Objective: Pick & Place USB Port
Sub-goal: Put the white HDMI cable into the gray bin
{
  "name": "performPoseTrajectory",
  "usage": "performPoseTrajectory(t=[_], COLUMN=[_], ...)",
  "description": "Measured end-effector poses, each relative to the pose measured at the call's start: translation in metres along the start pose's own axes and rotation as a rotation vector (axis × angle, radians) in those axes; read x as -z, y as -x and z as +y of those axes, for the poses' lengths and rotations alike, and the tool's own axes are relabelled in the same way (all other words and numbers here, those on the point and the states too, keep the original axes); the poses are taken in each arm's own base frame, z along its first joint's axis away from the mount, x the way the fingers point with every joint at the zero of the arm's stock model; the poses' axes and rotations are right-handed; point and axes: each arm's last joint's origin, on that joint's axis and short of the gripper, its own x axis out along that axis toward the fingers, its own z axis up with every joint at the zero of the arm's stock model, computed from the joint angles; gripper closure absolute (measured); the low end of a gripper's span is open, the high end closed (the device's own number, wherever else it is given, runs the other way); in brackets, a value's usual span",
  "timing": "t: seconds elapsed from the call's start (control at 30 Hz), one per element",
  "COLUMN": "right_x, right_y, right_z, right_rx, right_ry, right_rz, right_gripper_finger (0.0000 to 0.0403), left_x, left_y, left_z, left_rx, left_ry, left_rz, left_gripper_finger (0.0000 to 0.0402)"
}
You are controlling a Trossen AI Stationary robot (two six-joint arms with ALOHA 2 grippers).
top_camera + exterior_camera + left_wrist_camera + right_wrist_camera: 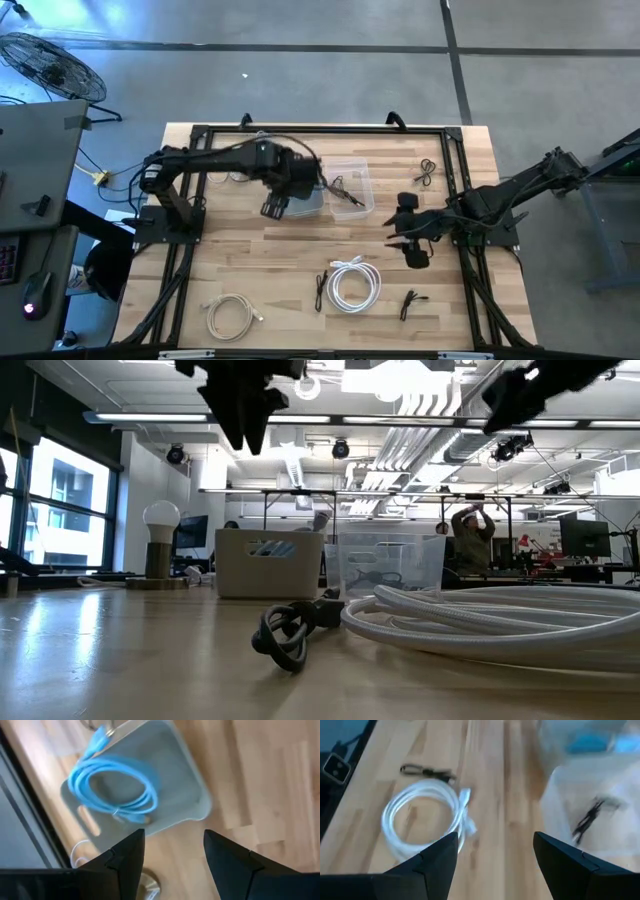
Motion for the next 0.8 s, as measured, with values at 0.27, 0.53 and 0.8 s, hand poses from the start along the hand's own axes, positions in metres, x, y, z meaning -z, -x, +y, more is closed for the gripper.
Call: performPoseTrajectory(t=[0.27,0.53,0.8], right_x=[0.027,0.031,0.044], right_y=[-0.039,-0.081,-0.109], right_z=[0.005,0.019,0.036], right_rx=[-0.062,-0.133,-0.155], right_ry=[-0.175,-0.205,-0.286], right_rz=[0.061,0.078,0.147], right_gripper_finger=[0.0151,0.0151,0.0151], left_x=[-0.013,-0.016,-0.019], left_y=[0.007,0.01,0.013], left_z=[-0.035,-0.048,-0.061], left_rx=[-0.061,-0.065,-0.065], left_ry=[-0.063,-0.042,-0.045], left_rz=[-0.019,-0.029,-0.04], left_gripper_finger=[0.0204,0.0204,0.0204])
